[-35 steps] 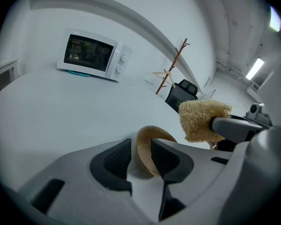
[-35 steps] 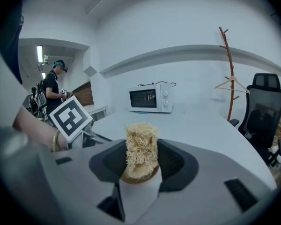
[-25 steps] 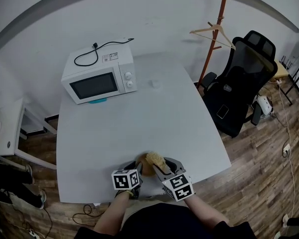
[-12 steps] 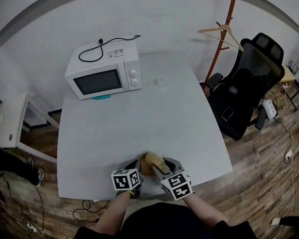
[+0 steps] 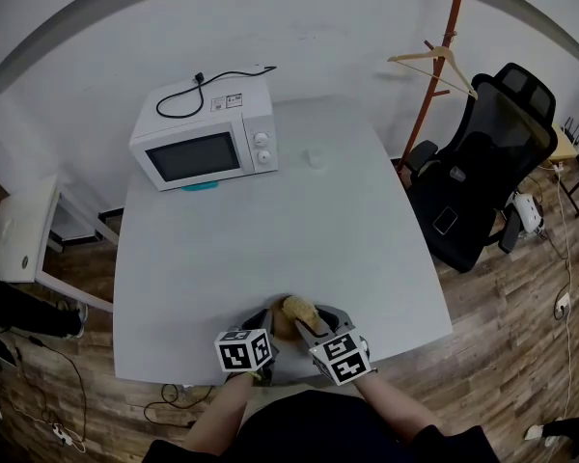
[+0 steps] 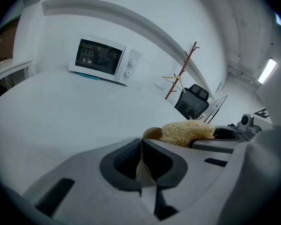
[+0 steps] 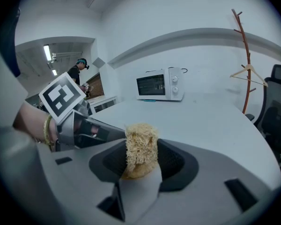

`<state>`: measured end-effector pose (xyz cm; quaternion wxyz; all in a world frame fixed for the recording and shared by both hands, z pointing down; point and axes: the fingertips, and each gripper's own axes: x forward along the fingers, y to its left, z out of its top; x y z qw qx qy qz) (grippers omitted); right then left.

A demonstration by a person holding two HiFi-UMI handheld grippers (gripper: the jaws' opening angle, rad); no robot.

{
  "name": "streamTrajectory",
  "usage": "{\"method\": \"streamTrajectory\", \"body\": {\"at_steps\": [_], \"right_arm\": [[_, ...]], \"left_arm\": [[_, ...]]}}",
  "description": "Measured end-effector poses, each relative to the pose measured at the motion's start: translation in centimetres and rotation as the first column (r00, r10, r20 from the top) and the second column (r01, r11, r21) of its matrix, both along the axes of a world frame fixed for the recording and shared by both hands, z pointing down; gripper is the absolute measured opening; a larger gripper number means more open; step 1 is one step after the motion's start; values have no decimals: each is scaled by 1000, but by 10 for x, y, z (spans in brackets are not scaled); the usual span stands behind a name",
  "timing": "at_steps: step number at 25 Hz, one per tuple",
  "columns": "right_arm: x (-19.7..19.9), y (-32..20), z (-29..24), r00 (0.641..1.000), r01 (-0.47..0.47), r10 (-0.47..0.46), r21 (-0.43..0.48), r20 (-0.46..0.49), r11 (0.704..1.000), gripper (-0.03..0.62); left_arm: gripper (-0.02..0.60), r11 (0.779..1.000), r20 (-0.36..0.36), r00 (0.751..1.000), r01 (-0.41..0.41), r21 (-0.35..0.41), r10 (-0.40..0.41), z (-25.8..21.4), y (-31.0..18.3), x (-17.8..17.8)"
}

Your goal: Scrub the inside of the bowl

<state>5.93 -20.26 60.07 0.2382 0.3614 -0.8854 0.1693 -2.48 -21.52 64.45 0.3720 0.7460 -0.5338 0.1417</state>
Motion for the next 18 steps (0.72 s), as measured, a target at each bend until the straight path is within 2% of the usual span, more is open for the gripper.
{"method": "streamTrajectory", "body": {"at_steps": [12, 18], "right_arm": [[-10, -4, -1, 999, 36, -36, 5, -17, 999, 177], [-22, 0, -1, 995, 90, -89, 7, -35, 996, 178]], "left_arm": [[29, 999, 5, 1000, 3, 34, -3, -15, -2, -3], [28, 999, -14, 1000, -7, 48, 8, -22, -2, -2]]}}
